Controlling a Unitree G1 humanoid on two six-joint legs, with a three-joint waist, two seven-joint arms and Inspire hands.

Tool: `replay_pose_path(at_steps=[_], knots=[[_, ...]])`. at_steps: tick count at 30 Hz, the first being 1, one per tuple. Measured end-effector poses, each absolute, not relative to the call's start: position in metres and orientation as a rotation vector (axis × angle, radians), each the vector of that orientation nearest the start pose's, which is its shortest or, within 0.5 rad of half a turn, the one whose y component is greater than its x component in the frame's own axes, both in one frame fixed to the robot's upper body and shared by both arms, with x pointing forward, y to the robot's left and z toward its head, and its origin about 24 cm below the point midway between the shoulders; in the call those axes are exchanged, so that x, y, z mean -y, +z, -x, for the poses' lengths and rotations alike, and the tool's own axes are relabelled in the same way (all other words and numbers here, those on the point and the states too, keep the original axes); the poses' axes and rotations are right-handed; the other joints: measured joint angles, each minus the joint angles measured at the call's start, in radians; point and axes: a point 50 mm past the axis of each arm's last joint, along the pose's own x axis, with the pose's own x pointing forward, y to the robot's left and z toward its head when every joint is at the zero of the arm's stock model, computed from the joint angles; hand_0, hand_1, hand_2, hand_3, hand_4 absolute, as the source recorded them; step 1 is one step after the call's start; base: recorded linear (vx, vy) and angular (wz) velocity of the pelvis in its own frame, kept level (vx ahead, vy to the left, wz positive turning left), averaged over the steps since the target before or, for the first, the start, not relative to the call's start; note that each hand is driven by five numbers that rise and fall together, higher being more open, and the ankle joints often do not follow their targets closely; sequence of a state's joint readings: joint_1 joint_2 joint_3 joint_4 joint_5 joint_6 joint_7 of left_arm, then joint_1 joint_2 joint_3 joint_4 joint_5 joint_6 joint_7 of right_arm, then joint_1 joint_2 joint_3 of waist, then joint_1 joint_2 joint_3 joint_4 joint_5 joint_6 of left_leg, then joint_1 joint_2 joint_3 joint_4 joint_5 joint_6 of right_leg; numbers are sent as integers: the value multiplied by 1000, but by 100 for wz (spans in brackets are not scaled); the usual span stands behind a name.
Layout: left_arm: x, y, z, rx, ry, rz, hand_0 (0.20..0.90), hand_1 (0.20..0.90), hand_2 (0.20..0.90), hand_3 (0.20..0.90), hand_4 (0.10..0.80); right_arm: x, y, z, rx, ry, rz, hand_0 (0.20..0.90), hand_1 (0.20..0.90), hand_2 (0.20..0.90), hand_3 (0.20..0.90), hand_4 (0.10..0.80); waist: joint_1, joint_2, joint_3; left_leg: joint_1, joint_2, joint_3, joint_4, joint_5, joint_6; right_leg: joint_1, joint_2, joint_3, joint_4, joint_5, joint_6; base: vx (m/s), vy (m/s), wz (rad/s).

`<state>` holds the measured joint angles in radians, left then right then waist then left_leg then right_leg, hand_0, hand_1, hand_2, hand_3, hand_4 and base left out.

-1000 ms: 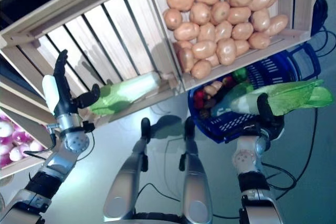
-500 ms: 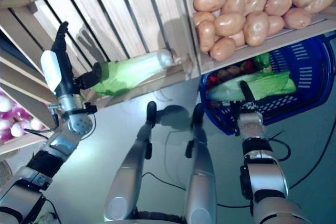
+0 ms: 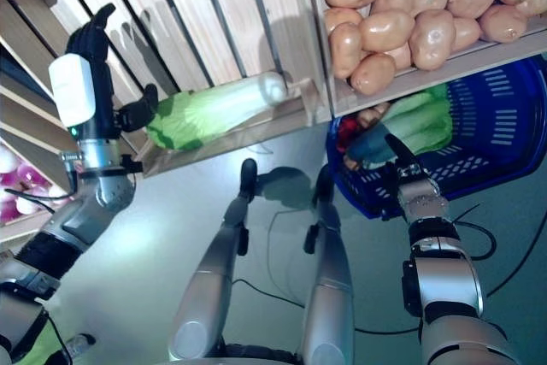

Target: Put vegetables into the basket

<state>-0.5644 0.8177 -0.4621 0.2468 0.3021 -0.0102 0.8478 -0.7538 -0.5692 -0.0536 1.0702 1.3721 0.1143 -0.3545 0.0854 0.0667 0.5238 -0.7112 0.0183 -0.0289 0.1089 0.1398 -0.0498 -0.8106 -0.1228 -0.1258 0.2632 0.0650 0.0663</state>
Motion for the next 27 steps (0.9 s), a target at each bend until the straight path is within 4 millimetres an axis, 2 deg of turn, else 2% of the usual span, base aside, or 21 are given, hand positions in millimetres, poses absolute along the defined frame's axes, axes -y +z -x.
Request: replay_pose_path(at_steps=[4,8,12,15,18,27], knots=[[-228,182,-324,660,414,-1175,900,900,900,900,800,317,67,-341,-292,-689,-882,900,900,900,900,800,-14,0,0,2,0,1,0,0,0,1,0,1,0,0,0,21,50,-1],[-212,181,-332,634,276,-1221,900,900,900,900,800,318,52,-332,-340,-697,-779,900,900,900,900,800,-24,0,0,4,0,3,1,1,1,3,0,3,1,2,1,13,44,-1],[-196,187,-340,605,148,-1255,900,900,900,900,800,310,47,-334,-367,-656,-678,900,900,900,900,800,-48,-1,0,9,-1,4,2,2,2,8,0,5,1,3,2,11,40,0],[-182,200,-349,580,103,-1186,900,900,900,900,800,299,41,-336,-401,-605,-565,900,900,900,900,800,-61,-2,-1,14,-1,5,2,2,2,14,0,6,1,3,2,15,19,-1],[-174,207,-354,560,70,-1141,900,900,900,900,800,289,32,-337,-428,-571,-556,900,900,900,900,800,-71,-3,-1,17,-1,6,2,2,3,15,0,9,1,3,3,12,9,-1],[-168,200,-362,449,58,-1030,900,900,900,900,800,273,-1,-325,-554,-542,-519,900,900,900,900,800,-72,-7,-2,37,-4,7,1,1,4,34,-2,11,2,3,5,4,2,0]])
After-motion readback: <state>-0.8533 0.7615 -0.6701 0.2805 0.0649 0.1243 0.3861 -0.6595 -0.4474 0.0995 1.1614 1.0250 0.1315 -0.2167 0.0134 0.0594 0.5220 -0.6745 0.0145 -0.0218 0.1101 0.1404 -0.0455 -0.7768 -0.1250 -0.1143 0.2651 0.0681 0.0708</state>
